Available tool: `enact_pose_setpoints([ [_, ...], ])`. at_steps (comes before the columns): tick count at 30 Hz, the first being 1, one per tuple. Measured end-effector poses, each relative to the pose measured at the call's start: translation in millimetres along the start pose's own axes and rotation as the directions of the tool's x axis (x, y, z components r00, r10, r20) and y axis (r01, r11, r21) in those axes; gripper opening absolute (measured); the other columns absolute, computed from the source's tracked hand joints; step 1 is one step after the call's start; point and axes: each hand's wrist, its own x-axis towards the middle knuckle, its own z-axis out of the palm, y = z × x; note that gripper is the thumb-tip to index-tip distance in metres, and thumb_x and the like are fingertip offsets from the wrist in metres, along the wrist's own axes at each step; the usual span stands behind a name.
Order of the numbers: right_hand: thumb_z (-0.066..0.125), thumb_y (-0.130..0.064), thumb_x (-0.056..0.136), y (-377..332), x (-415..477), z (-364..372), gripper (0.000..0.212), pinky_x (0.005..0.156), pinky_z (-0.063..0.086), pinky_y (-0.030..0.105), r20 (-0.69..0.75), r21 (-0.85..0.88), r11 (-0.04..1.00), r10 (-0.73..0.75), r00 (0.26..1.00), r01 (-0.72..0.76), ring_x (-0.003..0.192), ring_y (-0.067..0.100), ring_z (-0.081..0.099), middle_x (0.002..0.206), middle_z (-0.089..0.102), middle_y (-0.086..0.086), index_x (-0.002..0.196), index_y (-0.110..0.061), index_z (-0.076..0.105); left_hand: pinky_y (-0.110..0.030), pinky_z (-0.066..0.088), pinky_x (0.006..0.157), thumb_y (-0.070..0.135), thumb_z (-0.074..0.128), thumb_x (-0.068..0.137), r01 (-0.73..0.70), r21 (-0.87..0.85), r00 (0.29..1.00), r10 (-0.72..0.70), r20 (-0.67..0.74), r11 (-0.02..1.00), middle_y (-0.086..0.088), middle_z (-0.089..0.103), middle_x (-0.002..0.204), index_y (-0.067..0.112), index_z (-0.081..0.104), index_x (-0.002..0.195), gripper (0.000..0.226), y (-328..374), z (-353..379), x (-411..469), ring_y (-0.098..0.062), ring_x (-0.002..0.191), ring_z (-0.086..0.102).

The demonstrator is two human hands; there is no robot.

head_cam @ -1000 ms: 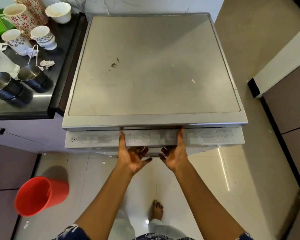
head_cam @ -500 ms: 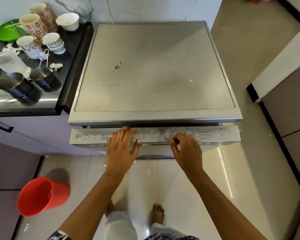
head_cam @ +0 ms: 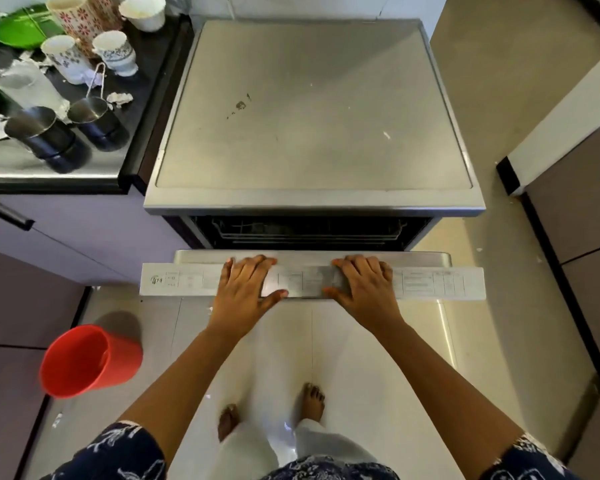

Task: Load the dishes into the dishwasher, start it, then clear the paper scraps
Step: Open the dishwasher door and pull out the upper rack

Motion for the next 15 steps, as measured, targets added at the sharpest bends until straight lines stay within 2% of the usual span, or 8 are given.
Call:
enact_pose_setpoints([
  [2,0.039,-0.064,0.080,-4.0,-19.5,2.2,0.059,0.089,0.044,0.046,0.037,-0.007,1.000,-0.029,0.999,0.029,0.105,0.027,0.057,0.118,0.058,0.005,0.116,-0.022,0.059,-0.048,0.023,0.111,0.075,0.020,0.087,0.004,0.012,1.000,-0.004,0.027,1.000,-0.004,0.050,0.139,0.022,0.047,0.134,0.076,3.2,7.1,-23.3,-0.025,0.128,0.044],
  [4,0.042,-0.067,0.076,-9.6,-36.7,3.3,0.070,0.092,0.043,0.052,0.115,-0.026,0.999,-0.019,0.993,0.022,0.120,0.031,0.051,0.137,0.048,0.009,0.128,-0.021,0.053,-0.050,0.027,0.109,0.080,0.028,0.080,0.039,0.029,0.998,-0.040,0.051,0.999,-0.004,0.042,0.148,0.021,0.040,0.142,0.087,4.9,8.6,-39.2,-0.026,0.135,0.039],
  [6,0.041,-0.073,0.073,-15.4,-57.7,7.2,0.086,0.103,0.031,0.054,0.213,-0.008,0.999,0.034,0.977,-0.033,0.135,0.030,0.035,0.150,0.034,0.008,0.142,-0.021,0.038,-0.049,0.021,0.113,0.084,0.038,0.070,0.104,0.043,0.979,-0.110,0.170,0.994,0.000,0.029,0.155,0.023,0.024,0.150,0.101,5.7,7.8,-53.9,-0.023,0.143,0.025],
  [8,0.049,-0.072,0.074,-21.0,-79.4,12.3,0.090,0.110,0.015,0.055,0.261,-0.003,0.997,0.071,0.963,-0.072,0.141,0.025,0.025,0.151,0.031,0.005,0.146,-0.021,0.029,-0.049,0.008,0.116,0.082,0.048,0.068,0.130,0.077,0.953,-0.146,0.265,0.989,0.003,0.021,0.157,0.027,0.015,0.151,0.105,8.0,12.5,-69.4,-0.018,0.146,0.013],
  [10,0.059,-0.065,0.074,-29.8,-99.1,15.2,0.090,0.113,0.005,0.055,0.310,-0.064,0.995,0.087,0.947,-0.070,0.141,0.022,0.023,0.150,0.030,0.003,0.146,-0.022,0.026,-0.052,-0.001,0.117,0.079,0.054,0.068,0.124,0.095,0.945,-0.146,0.292,0.988,0.003,0.023,0.155,0.028,0.017,0.149,0.103,11.0,22.0,-91.8,-0.018,0.145,0.013],
  [15,0.060,-0.061,0.078,-45.4,-165.6,49.1,0.095,0.114,0.003,0.055,0.500,-0.141,0.989,0.111,0.859,-0.046,0.144,0.023,0.014,0.154,0.019,0.006,0.149,-0.019,0.012,-0.054,-0.003,0.115,0.072,0.059,0.071,0.094,0.100,0.950,-0.119,0.289,0.991,-0.004,0.028,0.153,0.022,0.023,0.148,0.099,19.5,69.5,-178.1,-0.026,0.144,0.019],
])
